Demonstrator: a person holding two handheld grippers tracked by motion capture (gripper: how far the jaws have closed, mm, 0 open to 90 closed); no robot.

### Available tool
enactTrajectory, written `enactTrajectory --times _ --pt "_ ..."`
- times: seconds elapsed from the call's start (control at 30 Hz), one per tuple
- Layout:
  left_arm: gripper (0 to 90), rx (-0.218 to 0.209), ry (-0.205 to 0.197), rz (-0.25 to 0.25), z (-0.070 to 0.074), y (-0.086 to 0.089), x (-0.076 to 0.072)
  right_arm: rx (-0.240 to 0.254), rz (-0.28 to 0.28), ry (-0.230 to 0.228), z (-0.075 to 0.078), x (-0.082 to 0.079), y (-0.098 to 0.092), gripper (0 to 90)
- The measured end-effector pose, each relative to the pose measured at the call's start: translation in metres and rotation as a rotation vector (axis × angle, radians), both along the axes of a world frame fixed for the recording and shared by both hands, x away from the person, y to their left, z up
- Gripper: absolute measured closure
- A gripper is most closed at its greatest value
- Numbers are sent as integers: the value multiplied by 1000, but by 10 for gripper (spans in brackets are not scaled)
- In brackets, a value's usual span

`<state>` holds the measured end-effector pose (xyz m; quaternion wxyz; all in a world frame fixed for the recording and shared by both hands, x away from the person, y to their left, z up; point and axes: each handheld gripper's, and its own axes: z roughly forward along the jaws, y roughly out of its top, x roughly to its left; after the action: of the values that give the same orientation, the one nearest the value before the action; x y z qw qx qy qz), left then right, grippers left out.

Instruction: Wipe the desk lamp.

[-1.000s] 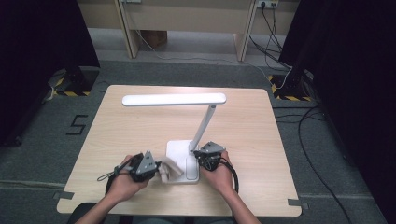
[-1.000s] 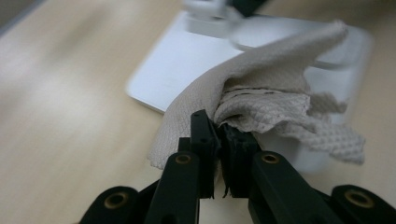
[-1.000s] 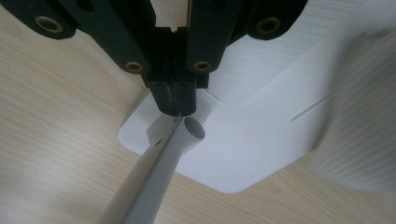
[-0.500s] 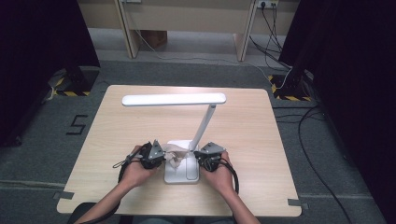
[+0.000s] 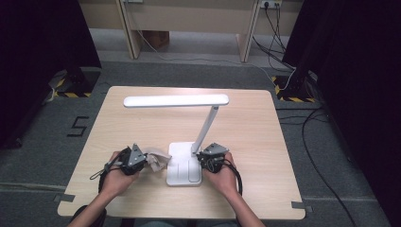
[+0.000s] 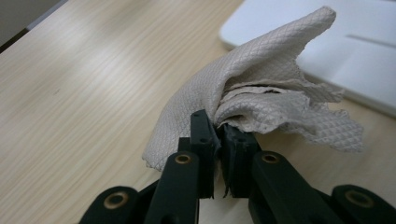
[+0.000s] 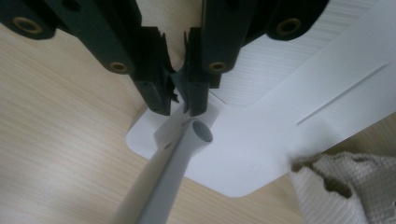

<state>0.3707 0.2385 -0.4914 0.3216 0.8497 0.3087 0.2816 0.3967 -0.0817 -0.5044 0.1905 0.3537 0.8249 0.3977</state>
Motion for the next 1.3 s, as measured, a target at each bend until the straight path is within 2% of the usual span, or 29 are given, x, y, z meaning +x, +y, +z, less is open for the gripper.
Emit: enactTrajectory --times 0.07,0.13,0.3,0.5,0.57,0.6,0.63,0.67,0.73,0.77,0.83,0.87,0.93,0.97,1.03,1.1,1.17,1.3 --pt "833 4 -8 37 -2 8 3 6 -12 5 1 1 -3 724" --pt "831 0 -15 80 -3 16 4 15 -28 3 1 1 -6 706" --pt "827 29 -31 138 -5 31 8 24 -60 -7 5 1 -19 681" --pt "819 41 -26 169 -11 41 9 26 -105 -12 9 -4 -42 675" --pt "818 43 -37 173 -12 44 11 24 -117 -11 10 -5 -49 675" --pt "817 49 -25 183 -12 44 11 24 -124 -9 9 -6 -53 675" --pt "813 54 -32 173 -13 45 12 22 -132 -7 9 -7 -55 675" --pt "808 47 -18 184 -14 44 11 22 -132 -6 9 -6 -58 674" --pt "796 47 -21 164 -15 43 13 29 -140 1 8 -7 -60 673" --pt "792 32 -6 172 -16 42 12 34 -147 7 7 -7 -61 671" --pt "780 28 -1 158 -16 41 12 29 -143 1 6 -6 -62 669" --pt "778 32 -13 138 -16 40 14 28 -143 2 6 -7 -63 668" --pt "772 8 6 136 -17 37 14 30 -148 10 4 -7 -63 667" --pt "772 9 -6 117 -17 37 15 30 -150 8 4 -7 -63 666" --pt "771 -10 13 115 -17 34 15 30 -152 10 4 -7 -64 665" --pt "759 -8 4 98 -17 33 16 31 -160 17 4 -7 -65 664" --pt "716 -26 12 97 -17 33 15 32 -162 17 3 -7 -67 661" --pt "581 -65 -10 87 -10 35 11 30 -160 11 3 -7 -69 655"
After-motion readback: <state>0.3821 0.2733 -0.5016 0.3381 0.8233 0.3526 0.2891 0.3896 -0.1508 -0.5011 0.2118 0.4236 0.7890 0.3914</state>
